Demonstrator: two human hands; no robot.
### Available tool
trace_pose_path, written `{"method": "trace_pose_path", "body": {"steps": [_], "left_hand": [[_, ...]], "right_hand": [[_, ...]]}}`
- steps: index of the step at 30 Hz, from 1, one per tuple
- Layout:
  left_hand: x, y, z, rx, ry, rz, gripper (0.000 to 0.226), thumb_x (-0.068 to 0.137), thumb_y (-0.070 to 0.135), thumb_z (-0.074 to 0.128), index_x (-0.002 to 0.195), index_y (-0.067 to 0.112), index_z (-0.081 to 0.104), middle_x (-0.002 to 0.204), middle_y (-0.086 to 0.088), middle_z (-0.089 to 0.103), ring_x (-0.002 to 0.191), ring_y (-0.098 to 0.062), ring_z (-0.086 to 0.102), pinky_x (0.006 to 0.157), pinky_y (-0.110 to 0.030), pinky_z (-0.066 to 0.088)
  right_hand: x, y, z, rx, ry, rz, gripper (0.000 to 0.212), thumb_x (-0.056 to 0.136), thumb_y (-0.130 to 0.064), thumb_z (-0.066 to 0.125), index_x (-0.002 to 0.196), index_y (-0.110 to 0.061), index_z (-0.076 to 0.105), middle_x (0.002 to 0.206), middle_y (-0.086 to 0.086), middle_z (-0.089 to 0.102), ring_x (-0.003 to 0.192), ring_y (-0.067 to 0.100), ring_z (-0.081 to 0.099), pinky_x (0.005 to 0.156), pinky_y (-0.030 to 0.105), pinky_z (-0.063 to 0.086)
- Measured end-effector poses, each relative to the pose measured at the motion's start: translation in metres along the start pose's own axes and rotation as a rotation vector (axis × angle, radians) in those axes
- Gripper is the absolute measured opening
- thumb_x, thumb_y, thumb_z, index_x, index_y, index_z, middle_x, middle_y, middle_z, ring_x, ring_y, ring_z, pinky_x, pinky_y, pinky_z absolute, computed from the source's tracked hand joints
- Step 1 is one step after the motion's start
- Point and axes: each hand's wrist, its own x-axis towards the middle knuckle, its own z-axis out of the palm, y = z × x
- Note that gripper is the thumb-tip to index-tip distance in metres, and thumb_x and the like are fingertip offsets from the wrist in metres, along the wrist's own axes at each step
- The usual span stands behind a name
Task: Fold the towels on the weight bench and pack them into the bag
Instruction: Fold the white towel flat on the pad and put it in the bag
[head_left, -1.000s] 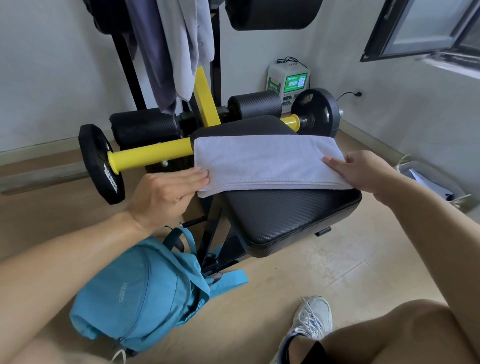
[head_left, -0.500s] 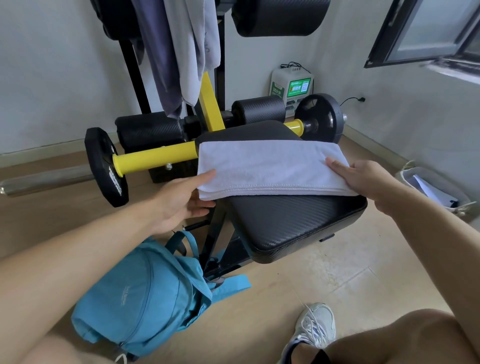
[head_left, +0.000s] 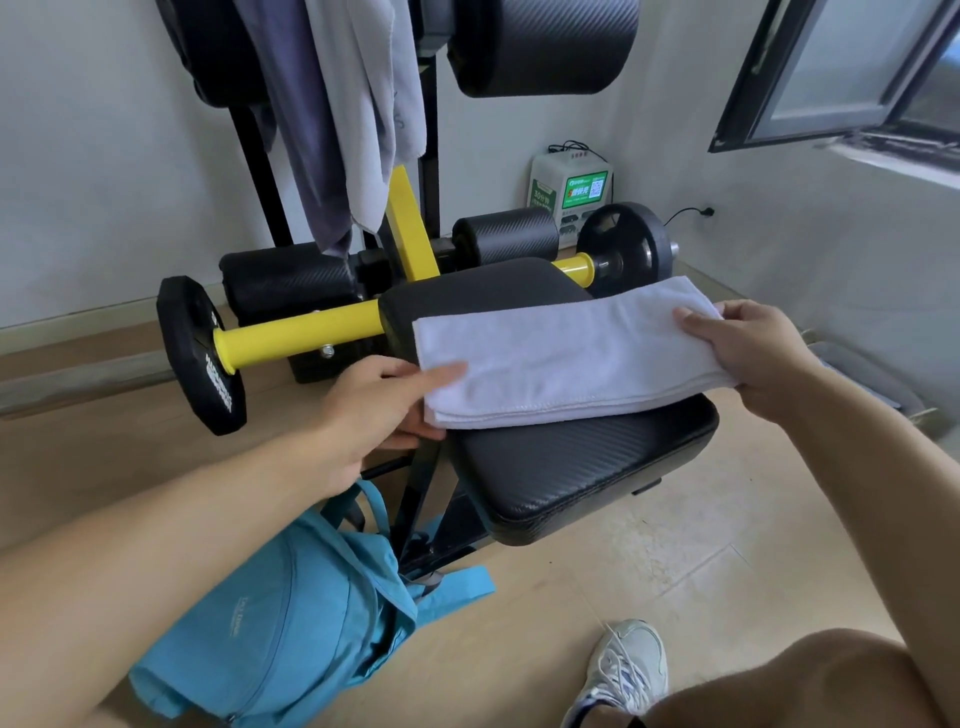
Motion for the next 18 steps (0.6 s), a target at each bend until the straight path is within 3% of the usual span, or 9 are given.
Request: {"method": "trace_pose_path", "body": {"steps": [2,4,6,8,10,12,15,17,18], "left_hand": [[0.004,0.006,-0.004,0.049,0.318,0.217,0.042,0.085,0.054,0.073,0.107,0.020,0.059,0.081,-0.007,0.070,0.057,0.002,0.064,0.071,-0.026,0.047],[0.005,0.015,-0.006,0.186,0.439,0.562,0.030,0.090,0.040,0.073,0.111,0.023,0.058,0.081,-0.001,0.069,0.069,0.004,0.062,0.074,-0.015,0.043],[0.002,0.024,0.006,0.396,0.294,0.814,0.029,0.095,0.033,0.068,0.122,0.028,0.062,0.106,0.009,0.072,0.101,0.007,0.060,0.092,-0.008,0.040],[-0.006,0.026,0.029,0.760,0.024,0.929,0.055,0.100,0.049,0.056,0.150,0.030,0.045,0.156,0.009,0.046,0.148,-0.002,0.031,0.122,-0.021,0.021],[-0.019,0.021,0.052,1.095,-0.232,0.806,0.079,0.100,0.068,0.034,0.163,0.028,0.007,0.169,0.013,-0.006,0.152,-0.001,-0.015,0.124,-0.026,-0.011],[-0.026,0.015,0.063,1.277,-0.342,0.671,0.089,0.095,0.077,0.020,0.163,0.025,-0.005,0.169,0.010,-0.016,0.152,-0.004,-0.021,0.126,-0.033,-0.012],[-0.030,0.020,0.063,1.328,-0.263,0.609,0.092,0.092,0.079,0.013,0.162,0.021,0.018,0.171,0.002,0.007,0.158,-0.012,0.000,0.128,-0.037,0.003],[-0.028,0.026,0.062,1.303,-0.085,0.709,0.089,0.094,0.075,0.006,0.137,0.020,0.060,0.154,-0.001,0.050,0.151,-0.016,0.031,0.123,-0.036,0.019],[-0.025,0.030,0.063,1.261,0.006,0.795,0.084,0.095,0.071,0.006,0.117,0.021,0.071,0.136,0.002,0.064,0.142,-0.016,0.044,0.118,-0.034,0.028]], "right_hand": [[-0.001,-0.001,-0.005,0.018,-0.018,0.015,0.035,0.083,-0.036,0.082,0.100,-0.009,0.066,0.099,0.006,0.069,0.085,0.023,0.065,0.085,0.041,0.056],[-0.003,-0.003,-0.006,0.043,-0.035,0.015,0.039,0.082,-0.036,0.082,0.107,-0.008,0.069,0.101,0.006,0.072,0.086,0.023,0.068,0.086,0.039,0.057],[-0.004,-0.006,-0.005,0.065,-0.038,0.004,0.036,0.083,-0.035,0.082,0.107,-0.010,0.071,0.102,0.007,0.073,0.086,0.022,0.068,0.087,0.039,0.057],[-0.004,-0.010,-0.003,0.086,-0.027,-0.011,0.032,0.083,-0.035,0.082,0.104,-0.012,0.072,0.101,0.007,0.074,0.085,0.022,0.068,0.087,0.038,0.057],[-0.004,-0.013,-0.002,0.096,-0.015,-0.028,0.028,0.083,-0.034,0.081,0.100,-0.014,0.072,0.099,0.006,0.073,0.084,0.021,0.068,0.085,0.037,0.057],[-0.005,-0.014,-0.001,0.096,-0.008,-0.037,0.028,0.083,-0.034,0.081,0.101,-0.014,0.073,0.099,0.006,0.074,0.084,0.021,0.067,0.085,0.037,0.057],[-0.006,-0.015,-0.004,0.088,0.000,-0.049,0.029,0.083,-0.036,0.081,0.102,-0.015,0.073,0.102,0.007,0.074,0.085,0.021,0.067,0.087,0.038,0.057],[-0.007,-0.017,-0.005,0.094,0.001,-0.055,0.032,0.084,-0.035,0.080,0.105,-0.013,0.073,0.103,0.007,0.074,0.085,0.020,0.067,0.088,0.038,0.057],[-0.008,-0.018,-0.005,0.103,-0.008,-0.055,0.032,0.084,-0.035,0.080,0.106,-0.012,0.072,0.102,0.007,0.073,0.084,0.020,0.067,0.087,0.037,0.057]]}}
